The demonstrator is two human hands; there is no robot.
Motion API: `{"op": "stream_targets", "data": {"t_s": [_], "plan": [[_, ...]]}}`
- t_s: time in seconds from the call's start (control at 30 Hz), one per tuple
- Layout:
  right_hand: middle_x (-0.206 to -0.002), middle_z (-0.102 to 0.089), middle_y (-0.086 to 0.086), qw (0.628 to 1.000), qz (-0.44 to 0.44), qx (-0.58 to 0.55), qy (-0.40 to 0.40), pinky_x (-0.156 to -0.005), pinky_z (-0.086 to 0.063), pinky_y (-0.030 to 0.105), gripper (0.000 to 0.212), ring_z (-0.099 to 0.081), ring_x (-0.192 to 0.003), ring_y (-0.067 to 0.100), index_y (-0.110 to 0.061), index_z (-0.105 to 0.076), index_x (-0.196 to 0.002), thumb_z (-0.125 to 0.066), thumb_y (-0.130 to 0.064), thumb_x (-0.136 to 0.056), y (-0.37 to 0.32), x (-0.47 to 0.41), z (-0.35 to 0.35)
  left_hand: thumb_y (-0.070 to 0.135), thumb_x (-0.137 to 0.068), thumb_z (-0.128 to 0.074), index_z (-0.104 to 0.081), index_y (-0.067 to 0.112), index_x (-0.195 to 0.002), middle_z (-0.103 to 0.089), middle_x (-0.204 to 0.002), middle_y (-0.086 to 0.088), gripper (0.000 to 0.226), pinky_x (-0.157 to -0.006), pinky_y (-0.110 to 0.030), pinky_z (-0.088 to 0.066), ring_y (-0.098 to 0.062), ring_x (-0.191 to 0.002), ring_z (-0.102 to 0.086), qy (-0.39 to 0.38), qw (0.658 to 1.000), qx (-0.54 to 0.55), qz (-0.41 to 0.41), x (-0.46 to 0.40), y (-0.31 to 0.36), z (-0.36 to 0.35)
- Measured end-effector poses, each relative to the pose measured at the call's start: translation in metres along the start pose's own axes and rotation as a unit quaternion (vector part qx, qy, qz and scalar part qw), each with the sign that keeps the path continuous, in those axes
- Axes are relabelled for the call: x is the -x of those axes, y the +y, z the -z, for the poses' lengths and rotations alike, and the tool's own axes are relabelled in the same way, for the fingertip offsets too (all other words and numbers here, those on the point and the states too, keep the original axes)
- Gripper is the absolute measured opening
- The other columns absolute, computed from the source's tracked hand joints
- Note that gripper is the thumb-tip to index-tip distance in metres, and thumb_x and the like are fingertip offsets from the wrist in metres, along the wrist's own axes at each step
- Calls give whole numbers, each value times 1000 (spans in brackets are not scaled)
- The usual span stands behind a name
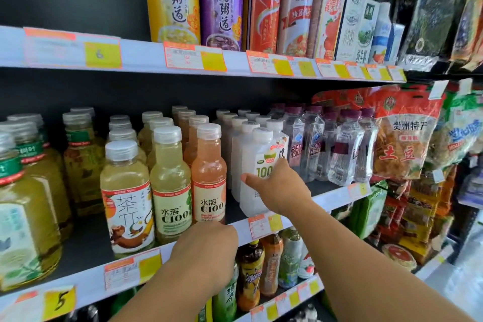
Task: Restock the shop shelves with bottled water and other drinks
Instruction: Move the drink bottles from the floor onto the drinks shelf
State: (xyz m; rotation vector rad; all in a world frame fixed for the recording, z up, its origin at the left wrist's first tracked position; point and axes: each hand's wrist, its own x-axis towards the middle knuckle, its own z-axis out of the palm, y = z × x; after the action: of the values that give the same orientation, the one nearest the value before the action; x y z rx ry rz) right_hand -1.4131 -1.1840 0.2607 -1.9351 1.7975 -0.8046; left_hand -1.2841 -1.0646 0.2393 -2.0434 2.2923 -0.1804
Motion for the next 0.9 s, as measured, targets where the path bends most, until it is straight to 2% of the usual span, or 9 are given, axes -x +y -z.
{"op": "stream_targets", "data": {"t_s": [0.2,0.27,0.33,0.47,0.63,0.9], "plan": [[-102,-64,11,1000,-9,-6,5,-69,-50,43,79,-64,-91,31,-9,-39,-123,-63,-71,-81,-1,-1,-2,15,-89,-54,-54,15,-91,-54,-91,-8,2,-65,-34,-38,-28,-83,-55,-18,1000,12,14,6,0,5],[-95,-60,8,1000,-14,-9,8,-69,-49,43,78,-60,-85,28,-9,-38,-123,-63,-71,-81,-2,0,-4,12,-90,-53,-61,11,-104,-61,-104,-11,16,-68,-34,-39,-31,-95,-61,-15,1000,5,23,6,1,3],[-96,-61,8,1000,-20,-15,9,-73,-53,45,76,-62,-85,28,-10,-38,-122,-64,-70,-81,-3,1,-4,9,-91,-51,-61,8,-112,-62,-112,-13,23,-69,-34,-39,-32,-102,-61,-12,1000,-4,25,6,3,3],[-100,-65,10,999,-26,-19,14,-84,-56,54,75,-67,-93,32,-11,-37,-121,-64,-68,-81,-6,3,-5,8,-92,-50,-59,8,-113,-60,-116,-13,23,-72,-33,-37,-32,-107,-59,-13,1000,-4,19,9,6,6],[-102,-65,10,999,-30,-3,9,-84,-56,53,75,-66,-95,32,-10,-35,-125,-63,-65,-83,-8,3,-4,8,-93,-50,-58,7,-120,-59,-120,-14,28,-77,-35,-44,-33,-110,-58,-14,1000,-6,17,7,8,6],[-107,-65,12,1000,-29,-3,0,-84,-57,52,76,-66,-97,32,-9,-33,-130,-63,-63,-85,-7,2,-2,10,-91,-56,-57,8,-123,-58,-123,-14,32,-77,-36,-42,-33,-112,-58,-30,999,-15,31,-2,8,12]]}}
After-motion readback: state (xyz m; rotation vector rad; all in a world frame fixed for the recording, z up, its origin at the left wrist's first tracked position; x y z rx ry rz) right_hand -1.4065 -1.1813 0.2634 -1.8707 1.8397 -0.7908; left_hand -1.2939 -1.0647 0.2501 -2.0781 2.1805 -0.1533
